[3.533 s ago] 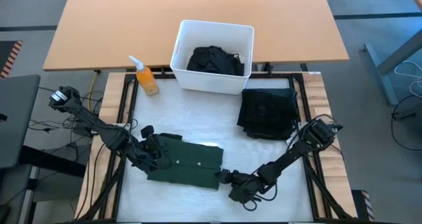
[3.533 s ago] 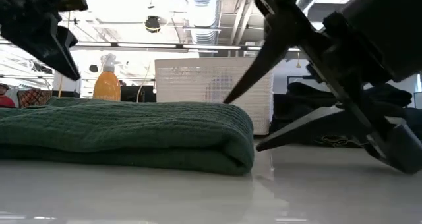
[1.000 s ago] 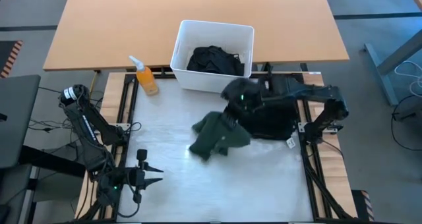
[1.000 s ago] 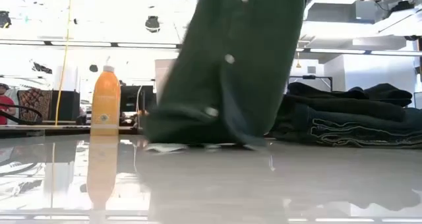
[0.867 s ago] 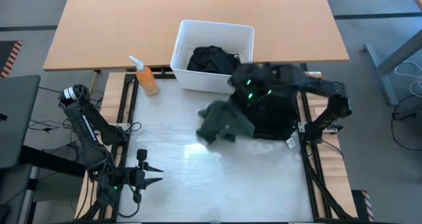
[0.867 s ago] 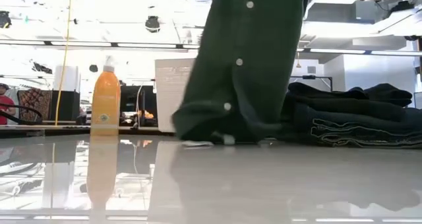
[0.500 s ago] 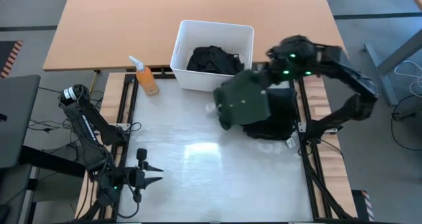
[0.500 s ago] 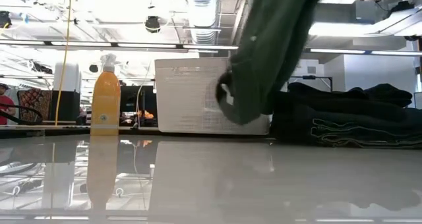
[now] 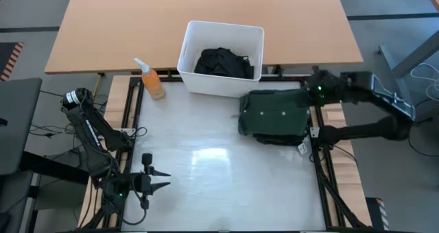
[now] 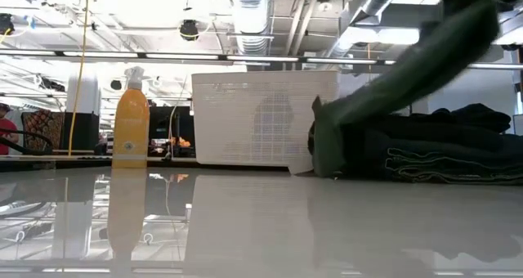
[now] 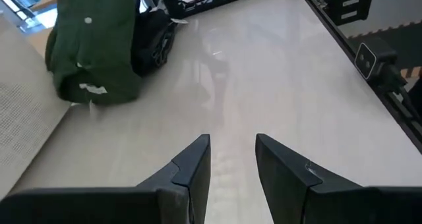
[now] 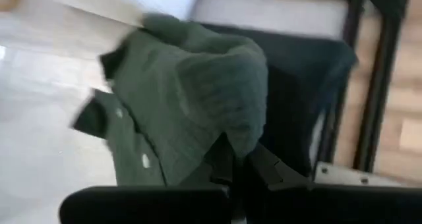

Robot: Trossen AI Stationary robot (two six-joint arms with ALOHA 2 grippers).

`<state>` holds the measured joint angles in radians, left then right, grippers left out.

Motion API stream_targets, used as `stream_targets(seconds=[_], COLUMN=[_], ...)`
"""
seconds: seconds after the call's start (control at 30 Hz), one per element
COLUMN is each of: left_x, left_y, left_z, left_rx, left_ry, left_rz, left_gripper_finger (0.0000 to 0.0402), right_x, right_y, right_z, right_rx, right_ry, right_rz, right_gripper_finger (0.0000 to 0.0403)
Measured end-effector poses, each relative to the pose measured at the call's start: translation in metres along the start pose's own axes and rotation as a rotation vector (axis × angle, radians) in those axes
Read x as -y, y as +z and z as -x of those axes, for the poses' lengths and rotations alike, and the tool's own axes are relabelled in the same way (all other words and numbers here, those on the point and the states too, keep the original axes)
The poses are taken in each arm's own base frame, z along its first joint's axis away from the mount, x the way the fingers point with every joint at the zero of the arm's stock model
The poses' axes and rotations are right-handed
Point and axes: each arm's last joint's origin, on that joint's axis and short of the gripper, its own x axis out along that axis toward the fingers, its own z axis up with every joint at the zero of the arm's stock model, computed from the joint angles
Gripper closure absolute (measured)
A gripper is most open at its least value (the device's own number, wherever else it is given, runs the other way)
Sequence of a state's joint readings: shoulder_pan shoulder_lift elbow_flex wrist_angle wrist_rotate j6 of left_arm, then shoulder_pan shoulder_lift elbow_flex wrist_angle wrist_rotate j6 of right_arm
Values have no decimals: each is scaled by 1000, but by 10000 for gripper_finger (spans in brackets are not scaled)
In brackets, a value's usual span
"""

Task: Fold laundry
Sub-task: Stack the folded green polo shirt on the black t-shirt

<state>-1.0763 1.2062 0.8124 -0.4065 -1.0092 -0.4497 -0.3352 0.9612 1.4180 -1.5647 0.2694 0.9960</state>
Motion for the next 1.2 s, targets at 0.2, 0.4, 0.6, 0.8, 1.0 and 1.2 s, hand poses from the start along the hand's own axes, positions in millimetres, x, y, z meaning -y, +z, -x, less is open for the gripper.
stream_targets(seconds=[0.2,0.4,0.6,0.8,1.0,1.2], left_x=[0,-3,-7,-7,-6,-6], left_y=[0,3,6,9,9,9], left_z=[0,-4,-10,-14,-14,-14], left_rx=[7,18,16,9,1,1], left_ry=[11,40,58,26,-4,-3], left_rz=[4,31,57,78,84,79], left_gripper_finger=[290,290,290,290,290,290], right_x=[42,69,74,71,66,59], right_y=[-24,-32,-29,-21,-13,-1], right_z=[-32,-41,-56,-75,-81,-69], right_rx=[10,110,102,126,87,29], right_ry=[-159,-319,-409,-468,-519,-554], right_rz=[-34,-24,61,111,185,249], right_gripper_finger=[375,375,372,325,280,233])
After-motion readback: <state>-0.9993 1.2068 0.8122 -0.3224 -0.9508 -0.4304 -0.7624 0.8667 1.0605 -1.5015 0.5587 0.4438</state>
